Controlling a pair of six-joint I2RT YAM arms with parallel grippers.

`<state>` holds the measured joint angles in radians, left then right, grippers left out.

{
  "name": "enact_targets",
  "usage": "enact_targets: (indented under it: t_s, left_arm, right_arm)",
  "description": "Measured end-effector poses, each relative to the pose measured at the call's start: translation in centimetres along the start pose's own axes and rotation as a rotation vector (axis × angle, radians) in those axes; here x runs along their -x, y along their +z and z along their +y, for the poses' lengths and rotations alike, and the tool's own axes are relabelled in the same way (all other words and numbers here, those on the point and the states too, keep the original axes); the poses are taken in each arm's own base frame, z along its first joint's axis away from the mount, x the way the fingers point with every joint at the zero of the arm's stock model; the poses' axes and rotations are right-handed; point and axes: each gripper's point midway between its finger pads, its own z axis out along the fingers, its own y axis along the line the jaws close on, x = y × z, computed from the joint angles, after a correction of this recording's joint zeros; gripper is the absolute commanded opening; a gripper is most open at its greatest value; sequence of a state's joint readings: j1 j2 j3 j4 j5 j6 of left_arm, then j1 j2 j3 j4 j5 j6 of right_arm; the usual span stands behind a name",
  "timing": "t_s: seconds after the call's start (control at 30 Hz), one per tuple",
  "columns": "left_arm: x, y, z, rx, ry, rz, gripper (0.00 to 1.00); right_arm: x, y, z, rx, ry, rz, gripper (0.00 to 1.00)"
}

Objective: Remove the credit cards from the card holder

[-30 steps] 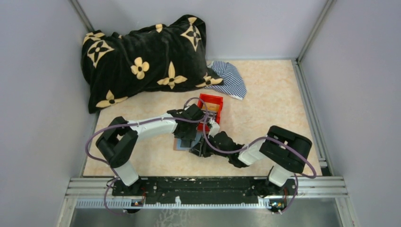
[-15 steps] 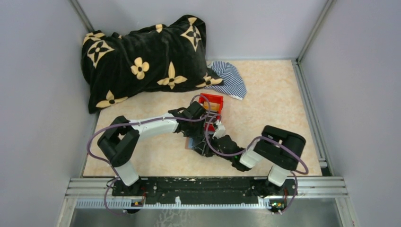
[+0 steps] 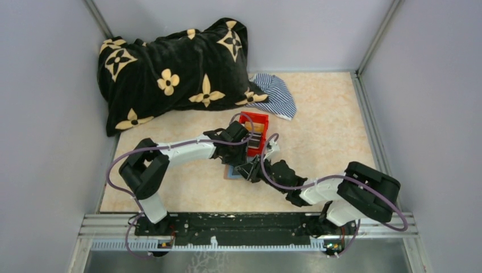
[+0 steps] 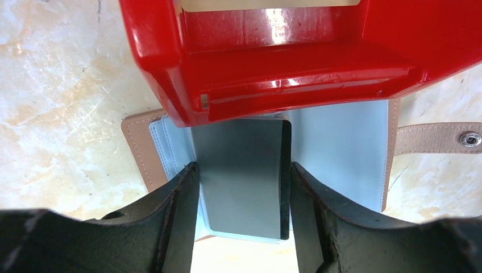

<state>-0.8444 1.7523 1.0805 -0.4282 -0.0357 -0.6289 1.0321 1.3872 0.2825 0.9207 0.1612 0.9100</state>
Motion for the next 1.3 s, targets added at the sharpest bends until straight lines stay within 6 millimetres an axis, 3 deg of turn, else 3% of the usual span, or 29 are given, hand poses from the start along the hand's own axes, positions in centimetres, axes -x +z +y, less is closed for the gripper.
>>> enact_targets:
  t_s: [0.13,0.33,0.53,0.9,1.3]
  left_arm:
    - [0.0,0.0,0.0,0.000,-0.001,0.001,0.51]
    - [0.0,0.0,0.0,0.000,-0.002,0.001,0.51]
    - [0.0,0.0,0.0,-0.001,-0.002,0.001,0.51]
    - [0.0,0.0,0.0,0.000,-0.001,0.001,0.51]
    - [0.0,0.0,0.0,-0.001,-0.002,0.001,0.51]
  right_arm:
    - [-0.3,-0.3,-0.8,-0.016,0.001,-0.001,0.21]
    - [-1.9,-1.6,-5.8,-0.184,-0.022,0.035,0.21]
    - [-2.4,-1.6,-7.3,-0.225,-0.020,0.046,0.21]
    - [-2.7,-1.2,-7.3,-0.216,-0.017,0.052,0.20]
    - [-1.8,-0.8,-5.9,-0.193,-0.035,0.048,0.22]
